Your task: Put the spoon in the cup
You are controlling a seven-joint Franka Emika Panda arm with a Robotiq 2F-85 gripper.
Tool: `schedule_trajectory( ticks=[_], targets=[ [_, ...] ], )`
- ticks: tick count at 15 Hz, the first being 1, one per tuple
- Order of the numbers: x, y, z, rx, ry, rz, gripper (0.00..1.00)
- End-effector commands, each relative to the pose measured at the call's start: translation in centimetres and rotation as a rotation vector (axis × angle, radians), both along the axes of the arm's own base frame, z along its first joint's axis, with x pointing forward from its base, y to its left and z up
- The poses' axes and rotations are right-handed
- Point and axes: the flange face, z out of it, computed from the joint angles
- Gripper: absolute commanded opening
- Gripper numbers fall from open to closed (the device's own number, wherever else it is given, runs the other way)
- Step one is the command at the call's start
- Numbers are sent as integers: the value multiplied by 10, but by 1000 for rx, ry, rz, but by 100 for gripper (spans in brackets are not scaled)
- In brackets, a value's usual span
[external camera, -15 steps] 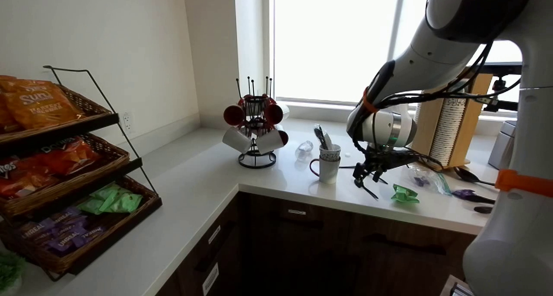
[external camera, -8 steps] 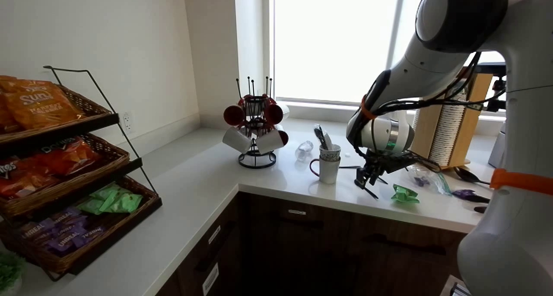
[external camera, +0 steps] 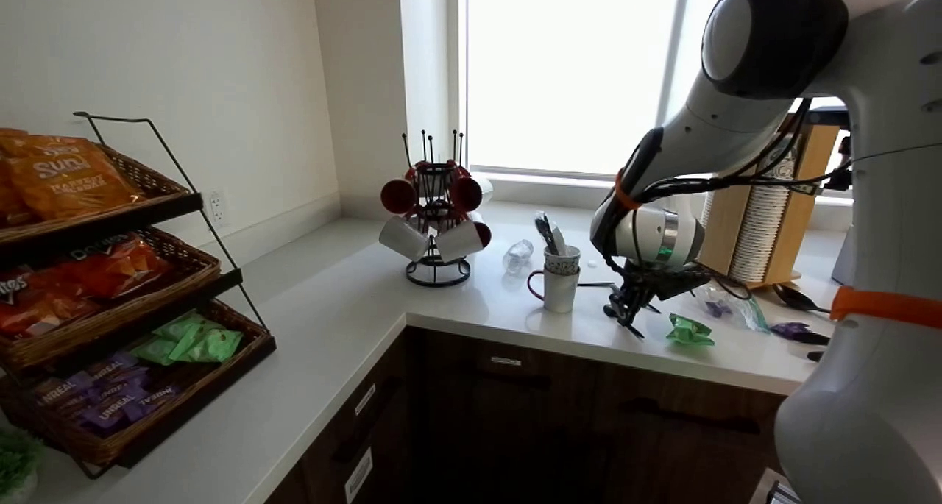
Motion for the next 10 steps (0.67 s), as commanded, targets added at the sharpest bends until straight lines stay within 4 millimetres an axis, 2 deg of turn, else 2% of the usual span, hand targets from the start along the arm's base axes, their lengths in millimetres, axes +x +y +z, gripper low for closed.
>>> schedule_trajectory(
  ticks=[1,3,5,8,10],
  targets=[
    [1,-4,-10,-9,8,20,4],
    [2,-4,-10,-9,10,25,0],
    [3,-3,-5,-9,4,26,2],
    [9,11,31,2,-82,20,2],
    [13,19,66,-19,-162,6,2]
  ],
)
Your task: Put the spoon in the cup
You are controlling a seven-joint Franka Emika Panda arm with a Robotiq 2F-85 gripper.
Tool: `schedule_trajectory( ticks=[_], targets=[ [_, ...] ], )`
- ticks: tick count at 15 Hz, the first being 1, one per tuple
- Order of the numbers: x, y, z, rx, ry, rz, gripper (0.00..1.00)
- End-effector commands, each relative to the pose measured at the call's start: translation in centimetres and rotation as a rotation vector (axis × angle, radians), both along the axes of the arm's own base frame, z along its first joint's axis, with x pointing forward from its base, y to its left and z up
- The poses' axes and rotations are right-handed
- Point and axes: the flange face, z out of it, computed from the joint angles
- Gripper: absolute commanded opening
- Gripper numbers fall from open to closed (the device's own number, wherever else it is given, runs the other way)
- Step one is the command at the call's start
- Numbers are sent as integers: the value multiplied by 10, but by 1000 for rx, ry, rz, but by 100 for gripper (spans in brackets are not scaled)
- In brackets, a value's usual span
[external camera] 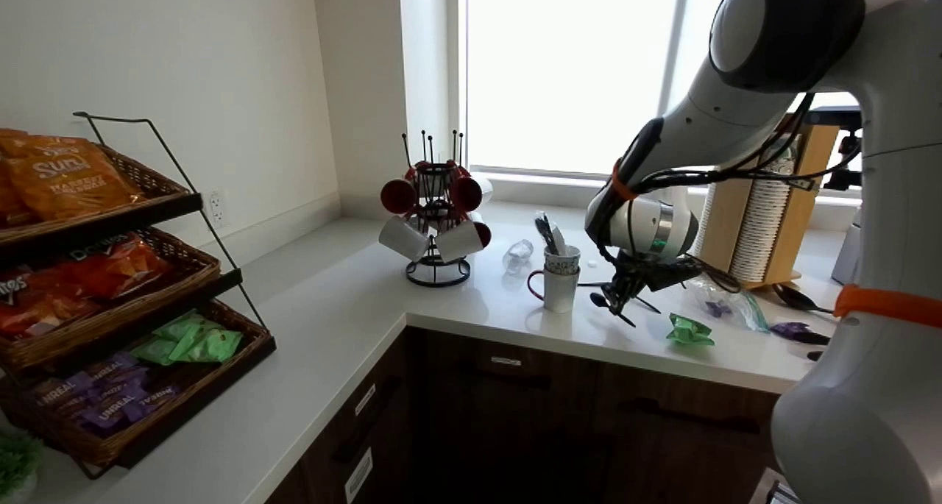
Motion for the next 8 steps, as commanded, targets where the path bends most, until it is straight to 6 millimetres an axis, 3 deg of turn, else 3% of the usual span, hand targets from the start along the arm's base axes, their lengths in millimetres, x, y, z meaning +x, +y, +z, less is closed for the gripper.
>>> schedule_trajectory(
  ticks=[1,5,8],
  targets=[
    [-2,14,64,-24,-143,-11,2],
    [-16,2,134,-113,-286,-98,2],
    [-18,4,168,-121,-399,-117,2]
  ],
)
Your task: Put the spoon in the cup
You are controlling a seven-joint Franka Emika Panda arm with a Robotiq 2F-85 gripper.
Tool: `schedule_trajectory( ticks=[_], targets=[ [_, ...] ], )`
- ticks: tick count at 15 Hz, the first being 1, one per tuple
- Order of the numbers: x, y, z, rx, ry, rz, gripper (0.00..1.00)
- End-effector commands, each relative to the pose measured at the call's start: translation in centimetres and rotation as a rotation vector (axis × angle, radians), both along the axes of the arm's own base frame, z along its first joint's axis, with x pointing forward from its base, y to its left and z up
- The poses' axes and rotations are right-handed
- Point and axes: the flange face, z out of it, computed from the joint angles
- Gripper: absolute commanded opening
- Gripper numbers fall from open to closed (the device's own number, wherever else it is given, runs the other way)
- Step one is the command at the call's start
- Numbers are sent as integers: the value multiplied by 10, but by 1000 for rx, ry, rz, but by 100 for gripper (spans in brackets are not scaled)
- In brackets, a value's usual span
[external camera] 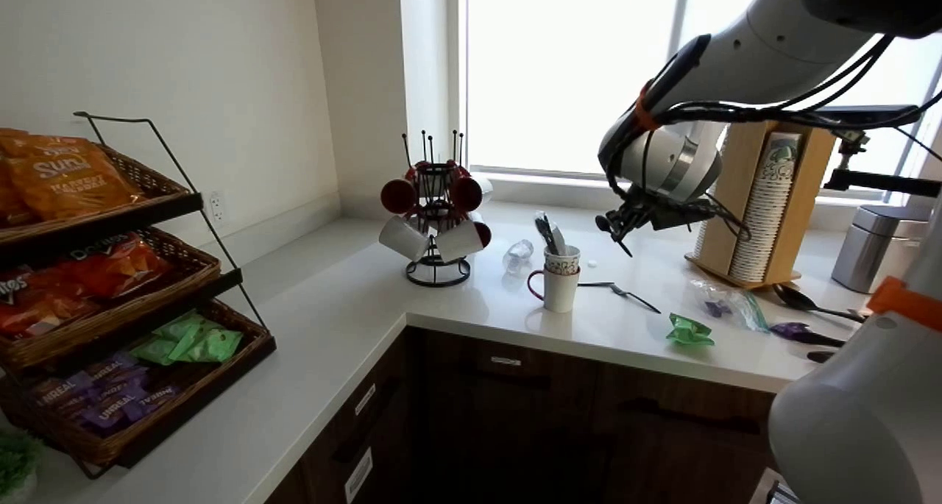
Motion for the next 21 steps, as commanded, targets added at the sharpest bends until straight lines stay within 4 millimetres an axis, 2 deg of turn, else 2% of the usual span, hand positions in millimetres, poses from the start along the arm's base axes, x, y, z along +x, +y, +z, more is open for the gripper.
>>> schedule_trajectory(
  ticks=[1,4,7,9,10,13,14,18,21],
  targets=[
    [-6,17,33,11,-141,2,2],
    [15,41,63,65,-282,46,2],
    [20,49,72,77,-396,6,2],
    [10,46,65,157,-459,-61,2],
    [21,49,70,121,-409,-27,7],
    [13,42,67,145,-438,-69,7],
    [13,42,66,146,-439,-72,2],
    [17,45,46,40,-412,-128,2],
    [24,51,43,0,-429,-148,2]
  ],
)
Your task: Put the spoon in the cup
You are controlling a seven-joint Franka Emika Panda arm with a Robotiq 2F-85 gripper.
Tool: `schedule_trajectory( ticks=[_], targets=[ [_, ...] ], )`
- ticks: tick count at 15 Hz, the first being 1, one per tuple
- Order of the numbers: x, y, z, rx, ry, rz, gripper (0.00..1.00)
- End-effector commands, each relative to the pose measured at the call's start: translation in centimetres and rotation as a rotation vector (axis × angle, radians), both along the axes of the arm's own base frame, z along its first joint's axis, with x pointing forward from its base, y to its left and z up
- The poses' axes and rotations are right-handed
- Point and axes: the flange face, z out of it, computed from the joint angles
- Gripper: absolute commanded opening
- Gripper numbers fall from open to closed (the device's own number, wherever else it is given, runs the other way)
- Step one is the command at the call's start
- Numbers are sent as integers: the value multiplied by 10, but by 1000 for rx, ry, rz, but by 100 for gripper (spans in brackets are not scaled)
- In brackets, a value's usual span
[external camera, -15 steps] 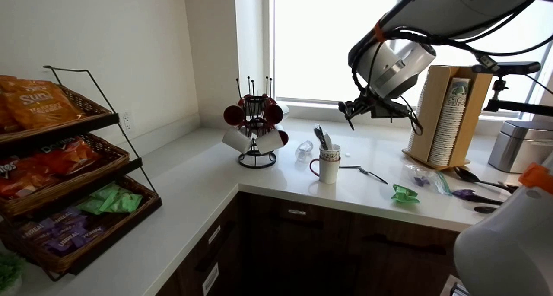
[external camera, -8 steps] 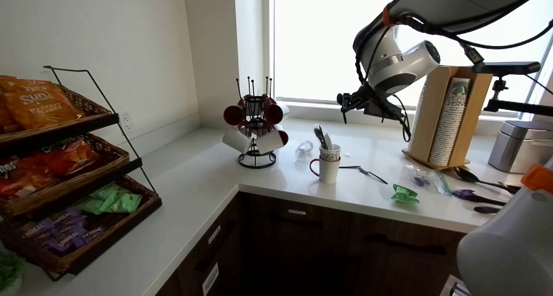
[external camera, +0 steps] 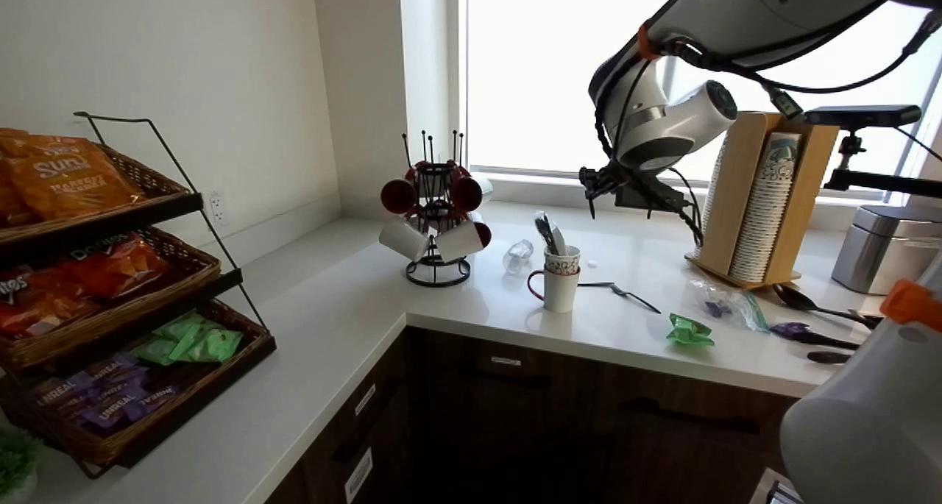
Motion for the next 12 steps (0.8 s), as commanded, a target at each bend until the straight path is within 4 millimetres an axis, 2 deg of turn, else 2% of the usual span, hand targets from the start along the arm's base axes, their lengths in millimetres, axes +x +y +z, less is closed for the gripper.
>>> schedule_trajectory(
  ticks=[1,4,9,12],
  targets=[
    [11,8,-7,-36,-24,-21,2],
    [18,11,-8,-26,-67,-30,2],
    [27,-3,-16,-41,-85,-51,2],
    [34,-10,-30,-59,-66,-44,2]
  ],
)
